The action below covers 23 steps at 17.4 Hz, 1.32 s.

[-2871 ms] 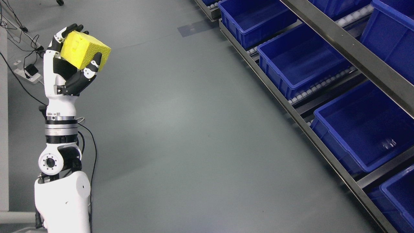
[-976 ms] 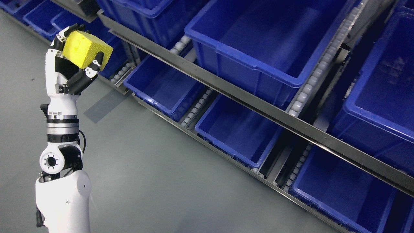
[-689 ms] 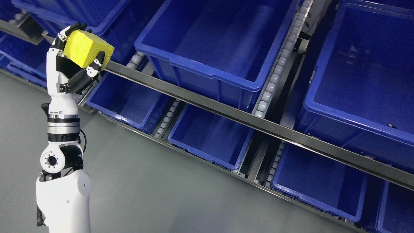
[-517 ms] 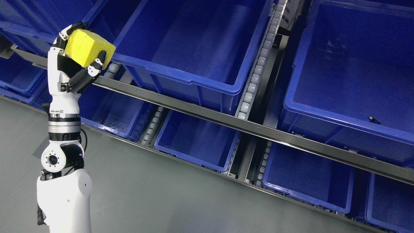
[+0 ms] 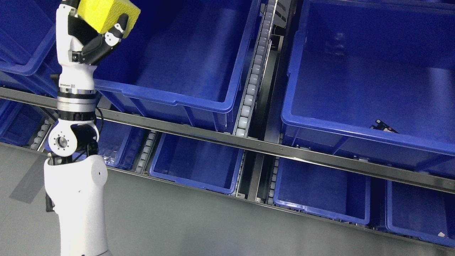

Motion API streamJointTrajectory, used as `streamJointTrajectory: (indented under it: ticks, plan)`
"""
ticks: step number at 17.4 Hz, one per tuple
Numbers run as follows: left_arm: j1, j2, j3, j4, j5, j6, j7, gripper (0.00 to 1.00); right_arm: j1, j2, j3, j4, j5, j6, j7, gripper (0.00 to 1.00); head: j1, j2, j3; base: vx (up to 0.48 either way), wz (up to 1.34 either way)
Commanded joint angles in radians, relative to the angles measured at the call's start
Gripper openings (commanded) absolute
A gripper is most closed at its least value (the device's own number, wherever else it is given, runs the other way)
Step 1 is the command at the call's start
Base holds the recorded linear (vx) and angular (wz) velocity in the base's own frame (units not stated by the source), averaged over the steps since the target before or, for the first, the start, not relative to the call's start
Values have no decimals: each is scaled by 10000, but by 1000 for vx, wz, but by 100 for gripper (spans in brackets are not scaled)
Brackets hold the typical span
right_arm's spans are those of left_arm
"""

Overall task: Move yellow foam block to right shelf middle
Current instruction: 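Lower the left hand into the middle-shelf blue bin and release the cube, then open the left hand and withdraw it upward from the bin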

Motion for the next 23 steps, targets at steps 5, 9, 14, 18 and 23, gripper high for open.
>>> streamJointTrajectory:
  ticks: [5, 9, 14, 18, 23]
  plan:
    - [-2344, 174, -1658, 50, -845, 6614, 1089, 49, -16, -175, 0, -174, 0, 6, 1, 100, 0, 1, 0, -3, -13]
    - [-2561, 174, -2409, 97, -1200, 7905, 1106, 96, -16, -175, 0, -174, -15, 6, 1, 100, 0, 1, 0, 4, -59]
    - [-2607, 174, -2442, -102, -1200, 7804, 1091, 100, -16, -175, 0, -174, 0, 6, 1, 100, 0, 2, 0, 14, -62]
    - [-2287, 174, -2365, -286, -1185, 4222, 953, 100, -16, -175, 0, -174, 0, 6, 1, 100, 0, 1, 0, 3, 0]
    - [-509, 174, -2135, -1097, -1170, 2297, 586, 100, -16, -175, 0, -174, 0, 6, 1, 100, 0, 1, 0, 0, 0]
